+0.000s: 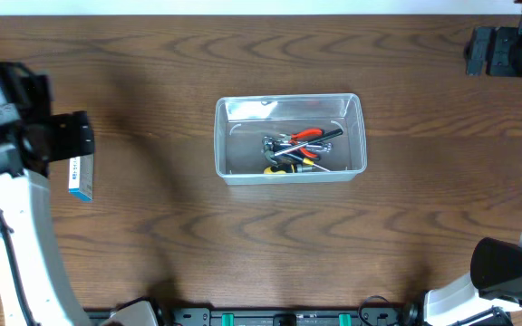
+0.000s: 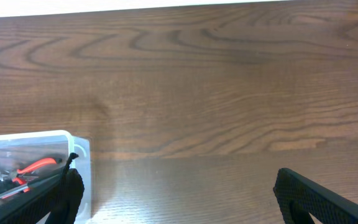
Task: Pack container
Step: 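Move the left gripper over the blue-white boxed package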
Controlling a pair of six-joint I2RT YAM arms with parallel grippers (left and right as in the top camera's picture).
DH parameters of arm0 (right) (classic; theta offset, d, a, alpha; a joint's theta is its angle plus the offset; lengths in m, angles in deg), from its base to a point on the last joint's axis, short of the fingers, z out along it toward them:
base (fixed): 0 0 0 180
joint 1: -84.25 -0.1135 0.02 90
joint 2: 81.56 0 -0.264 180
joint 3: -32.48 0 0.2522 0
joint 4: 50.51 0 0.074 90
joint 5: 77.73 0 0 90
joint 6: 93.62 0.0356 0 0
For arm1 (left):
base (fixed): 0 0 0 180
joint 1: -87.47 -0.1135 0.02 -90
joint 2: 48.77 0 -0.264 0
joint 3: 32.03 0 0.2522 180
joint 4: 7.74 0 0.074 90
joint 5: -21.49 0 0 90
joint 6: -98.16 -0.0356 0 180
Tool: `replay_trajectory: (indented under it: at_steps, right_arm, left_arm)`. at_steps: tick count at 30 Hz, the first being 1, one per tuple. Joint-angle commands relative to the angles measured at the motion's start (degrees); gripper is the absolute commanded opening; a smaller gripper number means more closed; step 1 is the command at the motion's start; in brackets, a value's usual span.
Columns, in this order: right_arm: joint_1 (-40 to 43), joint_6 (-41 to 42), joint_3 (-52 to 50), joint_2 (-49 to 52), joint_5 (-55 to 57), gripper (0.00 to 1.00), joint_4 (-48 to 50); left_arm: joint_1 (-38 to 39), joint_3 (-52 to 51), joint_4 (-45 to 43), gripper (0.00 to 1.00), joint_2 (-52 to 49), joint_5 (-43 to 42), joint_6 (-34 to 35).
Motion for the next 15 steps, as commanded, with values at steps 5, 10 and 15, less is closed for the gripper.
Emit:
replay_trajectory:
  at_steps: [5,10,15]
  right_arm:
    - [0.2,0.6,-0.2,0.4,-0.2,0.99,-1.0]
    - [0.2,0.6,-0.2,0.4,-0.2,0.99,-1.4]
    - [0.2,0.6,-0.2,0.4,-0.2,0.99,-1.4]
  left_arm:
    - [-6.0,0.0,-2.3,0.98,-11.3,-3.8,2.2]
    - [-6.0,0.0,-4.3,0.98,-19.8,-3.8,2.2]
    - [-6.0,0.0,-4.9,0.98,-27.1,-3.8,-0.4]
